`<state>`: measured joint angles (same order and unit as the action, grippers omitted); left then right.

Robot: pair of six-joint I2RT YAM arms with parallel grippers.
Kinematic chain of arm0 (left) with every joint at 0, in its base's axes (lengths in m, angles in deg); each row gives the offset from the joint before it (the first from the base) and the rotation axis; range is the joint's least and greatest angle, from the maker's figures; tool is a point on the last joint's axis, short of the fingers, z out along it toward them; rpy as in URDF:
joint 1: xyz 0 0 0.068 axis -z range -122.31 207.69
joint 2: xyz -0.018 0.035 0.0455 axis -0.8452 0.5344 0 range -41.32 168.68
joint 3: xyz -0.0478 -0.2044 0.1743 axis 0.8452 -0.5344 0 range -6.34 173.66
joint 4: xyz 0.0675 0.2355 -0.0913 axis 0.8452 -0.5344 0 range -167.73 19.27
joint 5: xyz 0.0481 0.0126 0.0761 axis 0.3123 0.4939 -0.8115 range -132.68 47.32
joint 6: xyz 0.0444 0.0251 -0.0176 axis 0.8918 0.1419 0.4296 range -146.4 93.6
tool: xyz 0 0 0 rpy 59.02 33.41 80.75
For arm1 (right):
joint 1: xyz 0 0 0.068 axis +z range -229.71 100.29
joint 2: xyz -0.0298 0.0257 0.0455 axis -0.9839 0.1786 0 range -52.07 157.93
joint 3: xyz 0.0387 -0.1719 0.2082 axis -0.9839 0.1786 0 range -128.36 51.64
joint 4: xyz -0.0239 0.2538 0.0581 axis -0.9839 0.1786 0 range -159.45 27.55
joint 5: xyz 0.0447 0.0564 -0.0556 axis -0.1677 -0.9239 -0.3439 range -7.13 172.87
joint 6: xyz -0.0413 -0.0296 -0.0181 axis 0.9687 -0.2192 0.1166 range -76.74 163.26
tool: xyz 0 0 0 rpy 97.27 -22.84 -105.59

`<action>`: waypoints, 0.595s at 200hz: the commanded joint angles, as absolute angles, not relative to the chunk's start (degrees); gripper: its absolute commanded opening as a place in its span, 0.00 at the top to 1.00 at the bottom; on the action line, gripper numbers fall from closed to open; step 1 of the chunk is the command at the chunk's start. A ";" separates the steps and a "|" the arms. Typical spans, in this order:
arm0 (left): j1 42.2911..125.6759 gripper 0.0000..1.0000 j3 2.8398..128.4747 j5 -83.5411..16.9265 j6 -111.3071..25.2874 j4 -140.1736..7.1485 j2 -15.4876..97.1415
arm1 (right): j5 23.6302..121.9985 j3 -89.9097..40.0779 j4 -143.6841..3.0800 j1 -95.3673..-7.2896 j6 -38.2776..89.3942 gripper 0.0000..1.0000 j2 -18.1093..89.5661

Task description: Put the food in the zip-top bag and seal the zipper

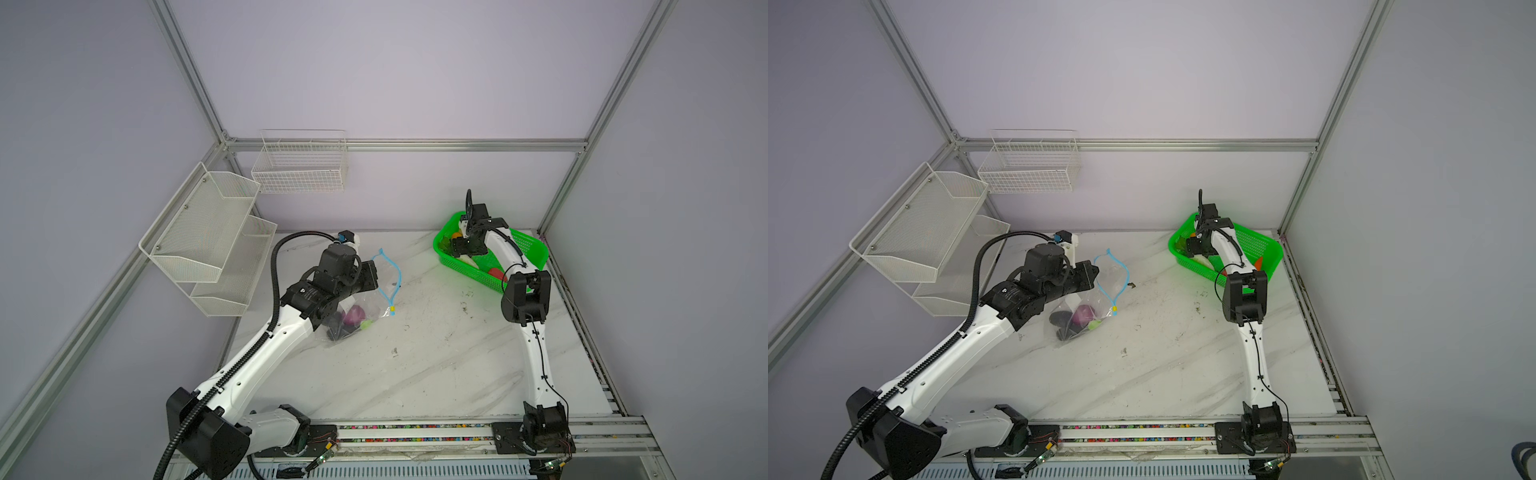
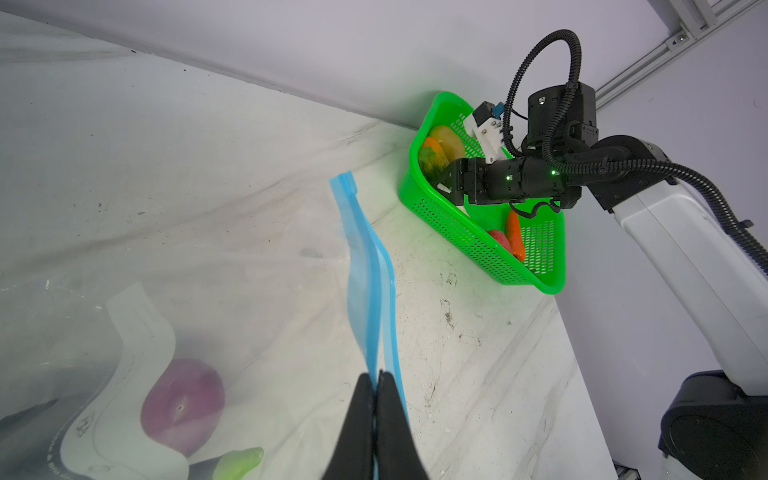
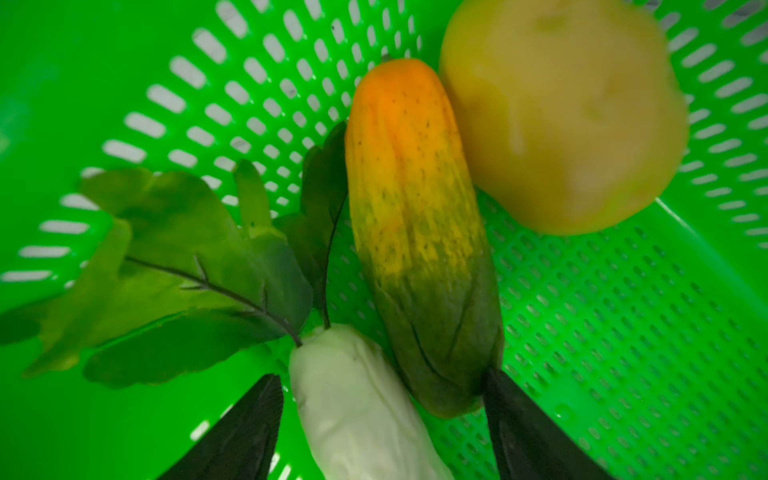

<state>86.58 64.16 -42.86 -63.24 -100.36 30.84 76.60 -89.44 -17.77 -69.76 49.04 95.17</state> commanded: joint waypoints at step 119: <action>86.52 1.00 63.09 -42.77 -63.07 -97.76 29.96 | 77.88 -88.64 -14.38 -69.06 49.37 0.17 93.74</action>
<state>86.58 64.16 -42.86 -63.27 -100.14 31.22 77.54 -87.36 -17.01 -69.52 49.21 95.17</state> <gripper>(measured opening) 0.047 0.825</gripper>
